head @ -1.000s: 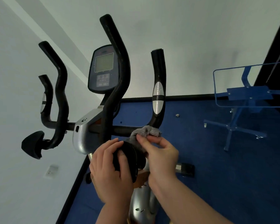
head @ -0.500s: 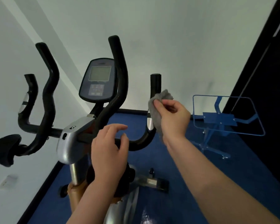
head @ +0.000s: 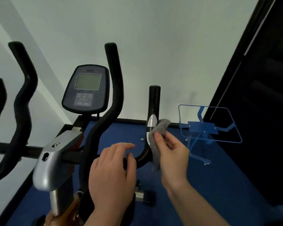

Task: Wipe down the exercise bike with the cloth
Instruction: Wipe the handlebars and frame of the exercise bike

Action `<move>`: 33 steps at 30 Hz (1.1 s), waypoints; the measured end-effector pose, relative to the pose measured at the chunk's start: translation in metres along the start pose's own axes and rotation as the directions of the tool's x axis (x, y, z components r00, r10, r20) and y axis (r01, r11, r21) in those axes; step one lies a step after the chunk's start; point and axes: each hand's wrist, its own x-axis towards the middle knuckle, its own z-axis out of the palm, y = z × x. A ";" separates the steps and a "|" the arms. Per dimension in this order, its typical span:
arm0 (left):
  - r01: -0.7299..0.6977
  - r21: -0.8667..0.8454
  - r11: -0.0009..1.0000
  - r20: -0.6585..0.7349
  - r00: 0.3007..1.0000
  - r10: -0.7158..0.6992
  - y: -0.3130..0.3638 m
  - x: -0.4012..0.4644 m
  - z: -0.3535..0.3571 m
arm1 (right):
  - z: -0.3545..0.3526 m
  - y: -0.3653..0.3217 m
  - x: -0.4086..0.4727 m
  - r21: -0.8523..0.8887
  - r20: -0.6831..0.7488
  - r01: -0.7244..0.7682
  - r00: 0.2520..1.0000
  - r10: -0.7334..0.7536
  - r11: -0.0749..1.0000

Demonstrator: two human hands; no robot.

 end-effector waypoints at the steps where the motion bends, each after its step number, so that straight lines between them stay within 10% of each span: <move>1: -0.006 -0.008 1.000 0.003 1.000 0.006 0.001 0.001 0.001 | 0.001 -0.007 0.011 -0.021 -0.010 0.013 1.000 -0.013 1.000; 17: 0.182 -0.009 0.983 0.085 0.980 -0.181 0.019 0.020 0.010 | 0.026 -0.018 0.083 -0.250 0.016 0.371 0.925 -0.379 0.895; 22: 0.211 -0.017 0.977 0.079 0.975 -0.209 0.025 0.026 0.012 | 0.022 -0.030 0.106 -0.490 0.287 0.765 0.595 -0.751 0.419; 26: 0.177 0.063 0.982 0.126 0.975 -0.184 0.025 0.025 0.012 | 0.009 -0.068 0.130 -0.403 0.635 0.890 0.441 -0.635 0.214; 29: 0.154 0.091 0.984 0.152 0.974 -0.166 0.025 0.024 0.014 | 0.005 -0.094 0.141 -0.368 0.725 0.872 0.486 -0.488 0.322; 33: 0.171 0.129 0.977 0.128 0.974 -0.187 0.023 0.019 0.015 | -0.006 -0.081 0.125 -0.262 0.816 0.956 0.144 -0.559 -0.136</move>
